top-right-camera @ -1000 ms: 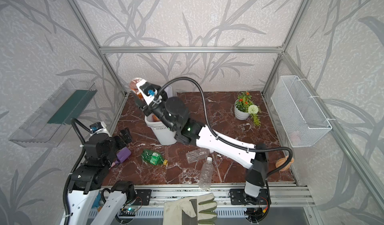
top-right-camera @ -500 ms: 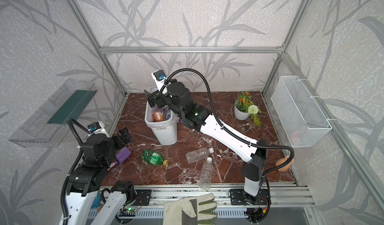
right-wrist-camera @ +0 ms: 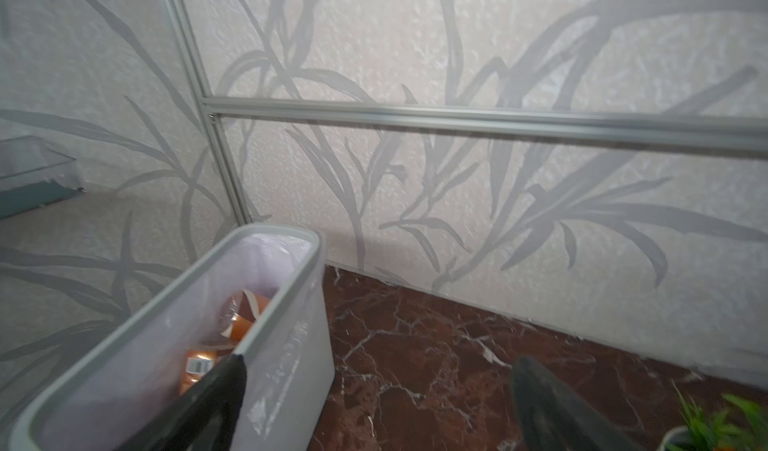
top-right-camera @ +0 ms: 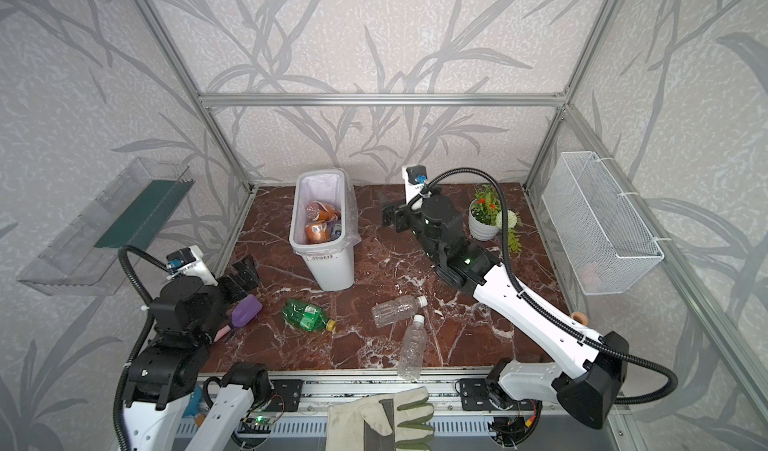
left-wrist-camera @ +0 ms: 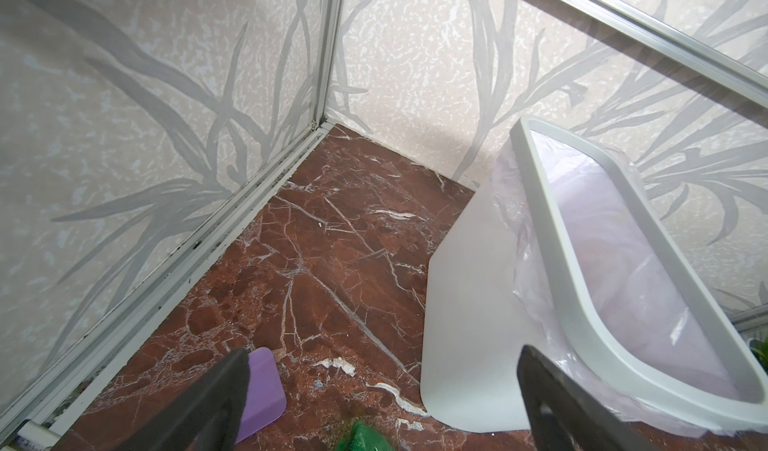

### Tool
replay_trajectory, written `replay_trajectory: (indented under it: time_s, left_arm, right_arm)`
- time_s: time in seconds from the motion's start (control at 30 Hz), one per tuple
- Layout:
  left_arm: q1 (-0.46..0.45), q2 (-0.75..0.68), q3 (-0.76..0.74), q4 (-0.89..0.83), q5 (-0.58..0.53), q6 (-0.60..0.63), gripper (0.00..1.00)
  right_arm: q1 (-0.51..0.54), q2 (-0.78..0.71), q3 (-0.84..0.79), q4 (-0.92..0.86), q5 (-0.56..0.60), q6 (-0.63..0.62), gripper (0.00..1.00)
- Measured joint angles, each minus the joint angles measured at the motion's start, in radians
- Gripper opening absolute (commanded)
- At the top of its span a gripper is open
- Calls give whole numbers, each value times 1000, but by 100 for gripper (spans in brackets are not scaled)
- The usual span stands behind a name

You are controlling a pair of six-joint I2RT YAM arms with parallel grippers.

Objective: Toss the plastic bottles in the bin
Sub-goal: 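Withdraw the right gripper toward the plant while the left arm rises, then reach the left gripper across toward the clear bottles near the robot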

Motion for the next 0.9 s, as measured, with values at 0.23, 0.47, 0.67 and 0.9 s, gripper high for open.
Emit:
replay_trajectory:
  time_s: [0.23,0.47,0.67,0.9]
  left_arm:
    - [0,2,77,2,68,30,99]
    - [-12,0,80,10,128,42,99]
    - [-60,6,80,19,174,62,99]
    - [-436,154,80,92,28,80,99]
  right_arm:
    - [-220,-103,-320,-95,-51,221,99]
    - [-343,-190,-499,-167,-110,362,99]
    - [-359,-237,-556,-204,-132,411,99]
    - [-364,-292,-595,-225,-139,455,99]
